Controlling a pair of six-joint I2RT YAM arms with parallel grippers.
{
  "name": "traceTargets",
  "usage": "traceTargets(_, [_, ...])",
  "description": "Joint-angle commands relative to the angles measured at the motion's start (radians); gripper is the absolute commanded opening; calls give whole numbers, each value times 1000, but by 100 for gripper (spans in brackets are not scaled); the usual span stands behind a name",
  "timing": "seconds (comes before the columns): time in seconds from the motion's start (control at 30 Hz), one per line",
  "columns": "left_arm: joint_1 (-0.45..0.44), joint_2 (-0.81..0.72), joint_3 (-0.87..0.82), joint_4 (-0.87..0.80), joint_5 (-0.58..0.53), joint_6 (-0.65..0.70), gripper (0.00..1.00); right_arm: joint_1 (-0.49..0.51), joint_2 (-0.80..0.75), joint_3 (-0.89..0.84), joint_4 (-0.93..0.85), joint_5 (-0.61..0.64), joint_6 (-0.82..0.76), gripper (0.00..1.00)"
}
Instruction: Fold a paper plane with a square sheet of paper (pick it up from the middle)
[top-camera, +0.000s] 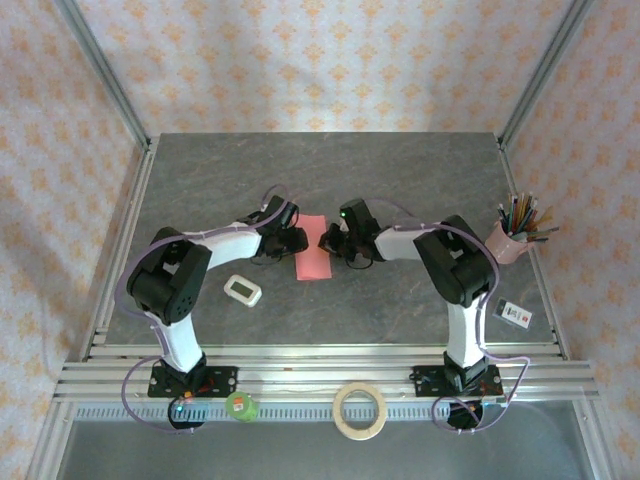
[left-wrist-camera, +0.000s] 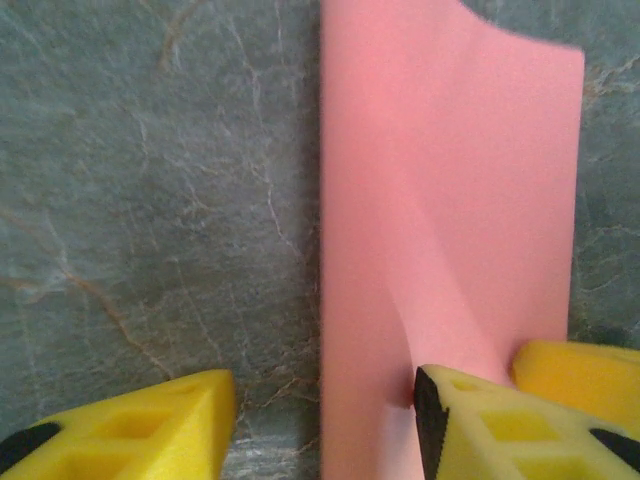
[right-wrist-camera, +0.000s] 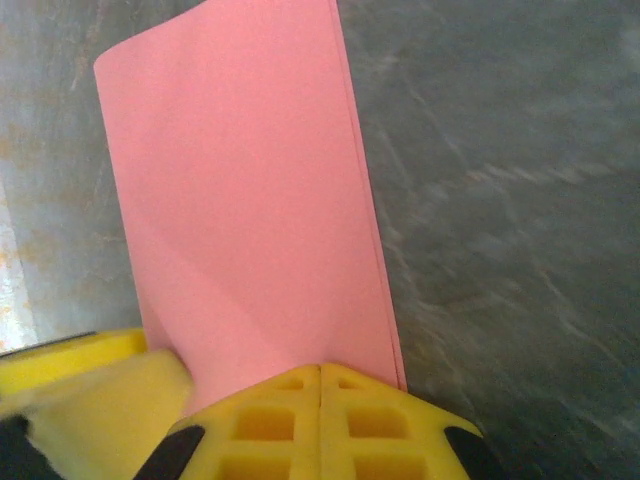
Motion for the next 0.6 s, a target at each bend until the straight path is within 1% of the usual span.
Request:
traceTargets(0.0, [6,-70,17,-19,-32,-6,55,0,1,-93,-118,130,67,3])
traceTargets(0.1, [6,-102,3,29,31,-13,54,1,-17,-113,-107,147,85,3])
traceTargets(0.17, [5,-114,-4,70,100,-20,50,1,-15,-114,-103,148,88,3])
traceTargets(0.23, [2,-121,-15,126,174,-39,42,0,-7,-109,-102,141,89,3])
traceTargets(0.3, [-9,-116,-21,165,218,-54,36,0,2,-107,-99,136,91,3])
traceTargets(0.43, [-38,-57,6,149,241,-62,18,0,12,-99,-100,128,90,3])
traceTargets(0.57, [-54,1,39,116,234,-61,3,0,14,-97,-108,132,81,2])
